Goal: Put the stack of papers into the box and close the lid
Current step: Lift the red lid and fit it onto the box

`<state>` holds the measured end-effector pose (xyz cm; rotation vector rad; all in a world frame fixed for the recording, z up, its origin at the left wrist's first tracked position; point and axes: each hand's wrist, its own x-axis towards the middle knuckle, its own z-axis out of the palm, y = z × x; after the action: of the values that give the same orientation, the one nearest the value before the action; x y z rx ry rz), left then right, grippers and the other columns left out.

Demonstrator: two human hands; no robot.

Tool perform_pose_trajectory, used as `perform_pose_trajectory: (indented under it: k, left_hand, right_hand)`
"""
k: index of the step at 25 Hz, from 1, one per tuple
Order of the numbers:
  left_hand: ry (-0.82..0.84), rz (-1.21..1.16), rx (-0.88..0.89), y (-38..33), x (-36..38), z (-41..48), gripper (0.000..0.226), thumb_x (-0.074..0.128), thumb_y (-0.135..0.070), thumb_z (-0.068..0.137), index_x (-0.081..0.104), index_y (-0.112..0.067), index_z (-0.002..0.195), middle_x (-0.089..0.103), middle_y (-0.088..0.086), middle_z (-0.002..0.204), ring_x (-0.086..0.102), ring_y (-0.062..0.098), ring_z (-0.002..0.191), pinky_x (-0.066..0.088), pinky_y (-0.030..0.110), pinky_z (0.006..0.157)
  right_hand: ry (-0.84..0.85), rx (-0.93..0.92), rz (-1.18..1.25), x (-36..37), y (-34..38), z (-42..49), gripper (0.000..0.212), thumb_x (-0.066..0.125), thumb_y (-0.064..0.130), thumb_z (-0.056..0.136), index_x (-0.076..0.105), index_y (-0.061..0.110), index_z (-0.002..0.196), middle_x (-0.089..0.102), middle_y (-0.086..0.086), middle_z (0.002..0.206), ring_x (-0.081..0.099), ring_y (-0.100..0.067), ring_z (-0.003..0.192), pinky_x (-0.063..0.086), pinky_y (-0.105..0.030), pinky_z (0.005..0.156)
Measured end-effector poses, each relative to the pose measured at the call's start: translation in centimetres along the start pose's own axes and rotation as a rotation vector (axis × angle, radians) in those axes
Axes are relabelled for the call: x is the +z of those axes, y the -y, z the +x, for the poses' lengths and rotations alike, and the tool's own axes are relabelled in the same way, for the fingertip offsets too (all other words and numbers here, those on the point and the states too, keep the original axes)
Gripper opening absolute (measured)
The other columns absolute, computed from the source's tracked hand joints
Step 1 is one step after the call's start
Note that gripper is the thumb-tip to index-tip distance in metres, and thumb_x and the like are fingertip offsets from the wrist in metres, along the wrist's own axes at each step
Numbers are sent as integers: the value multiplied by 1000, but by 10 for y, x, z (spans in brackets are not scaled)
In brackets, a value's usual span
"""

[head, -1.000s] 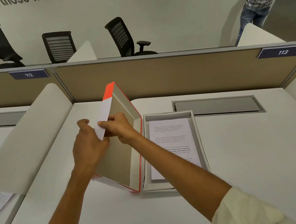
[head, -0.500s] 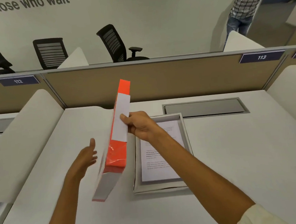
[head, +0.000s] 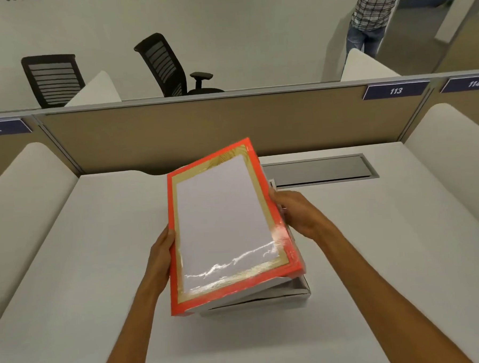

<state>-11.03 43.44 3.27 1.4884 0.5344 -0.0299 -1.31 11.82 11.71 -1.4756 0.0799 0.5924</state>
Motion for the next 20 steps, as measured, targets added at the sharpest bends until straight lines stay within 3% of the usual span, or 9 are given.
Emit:
perform_pose_trajectory:
  k: [2, 5, 6, 8, 10, 16, 20]
  left_hand:
    - [-34, 143, 48, 2, 21, 1, 46, 41, -53, 97, 49, -37, 140, 65, -2, 130, 68, 24, 107, 56, 46, 93]
    - [-47, 352, 122, 8, 47, 7, 47, 37, -52, 98, 48, -33, 139, 66, -5, 123, 68, 21, 104, 57, 46, 91]
    - [-55, 403, 157, 11, 53, 9, 42, 37, -50, 98, 51, -34, 134, 69, -8, 110, 69, 18, 94, 59, 42, 85]
    - [-71, 480, 208, 17, 60, 14, 36, 35, -48, 99, 52, -36, 128, 67, -7, 89, 67, 16, 80, 58, 38, 76]
    - [-93, 539, 212, 23, 63, 19, 47, 33, -48, 99, 48, -29, 139, 67, 6, 95, 66, 24, 86, 57, 45, 84]
    - [-169, 646, 209, 33, 59, 29, 55, 31, -52, 98, 38, -28, 147, 61, 13, 107, 62, 24, 93, 55, 45, 90]
    - [-172, 697, 186, 40, 56, 35, 52, 32, -45, 100, 37, -25, 148, 61, 15, 115, 56, 20, 95, 48, 35, 87]
  right_hand:
    - [-167, 42, -195, -11, -25, -1, 64, 53, 64, 85, 48, 19, 131, 62, -3, 121, 70, -16, 93, 57, -31, 72]
    - [-346, -19, -462, -21, -63, 3, 66, 31, 62, 95, 24, 27, 151, 44, -5, 147, 53, -29, 126, 48, -43, 97]
    - [-368, -44, -506, -24, -74, 5, 63, 27, 59, 97, 26, 26, 151, 48, -6, 144, 54, -29, 125, 48, -42, 98]
    - [-385, -84, -535, -26, -90, 8, 57, 25, 52, 100, 35, 21, 147, 64, -7, 115, 65, -22, 98, 54, -30, 81]
    - [-389, -106, -542, -29, -102, 10, 51, 27, 46, 102, 42, 19, 143, 65, -8, 96, 64, -18, 80, 53, -23, 69]
    - [-391, -126, -557, -30, -117, 22, 48, 28, 43, 102, 44, 18, 141, 62, -6, 92, 62, -18, 79, 51, -23, 72]
    - [-381, -116, -558, -29, -121, 28, 49, 28, 43, 102, 43, 17, 141, 65, -12, 99, 65, -25, 86, 56, -33, 82]
